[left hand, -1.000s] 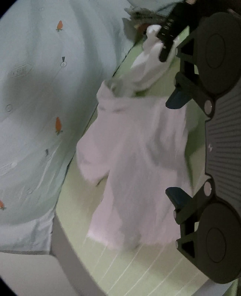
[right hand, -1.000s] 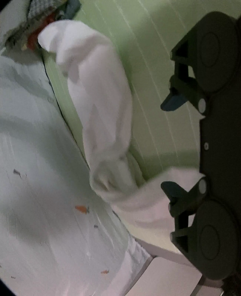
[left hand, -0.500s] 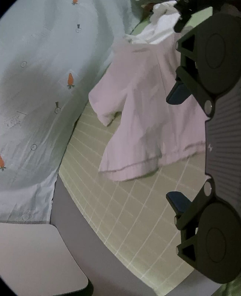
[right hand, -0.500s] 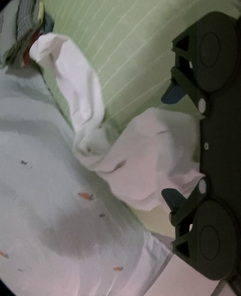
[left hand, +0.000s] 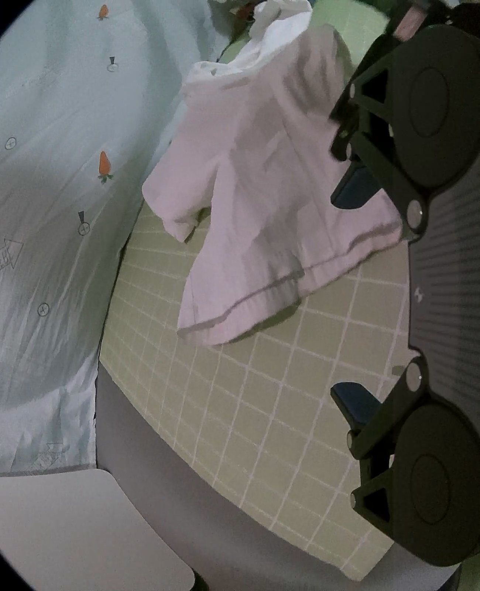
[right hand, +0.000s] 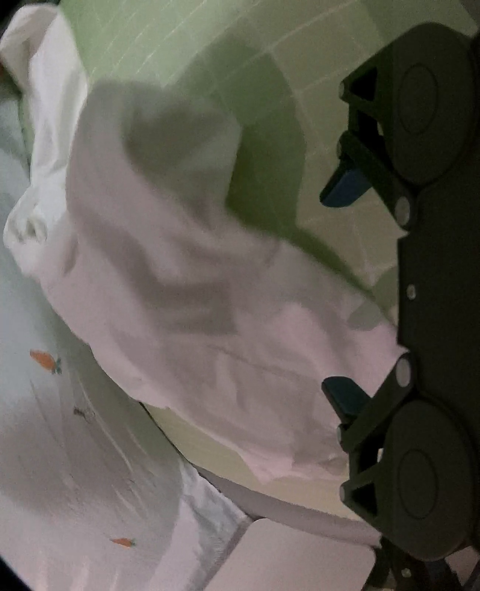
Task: Fold clothes
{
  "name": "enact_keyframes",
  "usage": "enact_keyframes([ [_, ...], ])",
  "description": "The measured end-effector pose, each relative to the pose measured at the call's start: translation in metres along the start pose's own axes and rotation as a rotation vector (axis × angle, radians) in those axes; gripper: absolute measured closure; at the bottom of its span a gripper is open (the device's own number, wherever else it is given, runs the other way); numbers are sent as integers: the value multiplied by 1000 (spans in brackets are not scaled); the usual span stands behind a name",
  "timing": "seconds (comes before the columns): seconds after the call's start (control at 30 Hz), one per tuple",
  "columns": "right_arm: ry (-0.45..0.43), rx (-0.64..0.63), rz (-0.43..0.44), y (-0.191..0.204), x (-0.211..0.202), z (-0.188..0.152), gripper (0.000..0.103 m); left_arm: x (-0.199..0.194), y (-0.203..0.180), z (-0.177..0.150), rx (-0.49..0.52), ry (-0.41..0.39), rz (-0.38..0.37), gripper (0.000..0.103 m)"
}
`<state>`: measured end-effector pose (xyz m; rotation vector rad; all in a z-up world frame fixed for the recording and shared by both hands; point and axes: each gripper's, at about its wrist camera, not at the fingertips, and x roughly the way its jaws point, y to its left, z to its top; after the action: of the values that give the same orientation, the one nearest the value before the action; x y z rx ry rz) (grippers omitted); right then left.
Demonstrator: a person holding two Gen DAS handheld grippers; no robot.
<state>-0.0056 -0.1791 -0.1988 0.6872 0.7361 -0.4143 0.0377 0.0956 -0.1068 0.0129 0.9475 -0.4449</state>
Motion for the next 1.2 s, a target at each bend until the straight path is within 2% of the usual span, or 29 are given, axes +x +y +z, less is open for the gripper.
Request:
enact_keyframes([
  [0.17, -34, -180, -50, 31, 20, -4, 3, -6, 12, -3, -20, -3, 29, 4],
  [0.23, -52, -244, -52, 38, 23, -6, 15, -9, 15, -3, -41, -9, 40, 4],
  [0.3, -70, -332, -92, 46, 26, -6, 52, -11, 18, -2, -65, -16, 47, 4],
  [0.33, -67, -351, -89, 47, 27, -4, 57, -11, 18, -2, -77, -20, 46, 4],
  [0.4, -46, -340, -53, 36, 24, 3, 80, -12, 18, 0, -97, -29, 41, 4],
  [0.5, 0, -318, 1, 18, 20, 13, 92, -10, 10, 2, -111, -43, 34, 4],
  [0.67, 21, -371, -41, -21, -1, 19, 95, -6, -16, 6, -118, -62, 16, 4],
  [0.77, 24, -394, -90, -59, -21, 27, 96, 1, -36, 6, -132, -59, 4, 4],
  [0.87, 10, -405, -168, -106, -39, 38, 96, 10, -60, 4, -134, -56, -3, 4],
  [1.0, 5, -337, -268, -178, -60, 63, 96, 23, -96, -1, -134, -56, -2, 4],
  [1.2, -25, -325, -402, -273, -85, 103, 96, 36, -137, -1, -153, -74, 14, 4],
])
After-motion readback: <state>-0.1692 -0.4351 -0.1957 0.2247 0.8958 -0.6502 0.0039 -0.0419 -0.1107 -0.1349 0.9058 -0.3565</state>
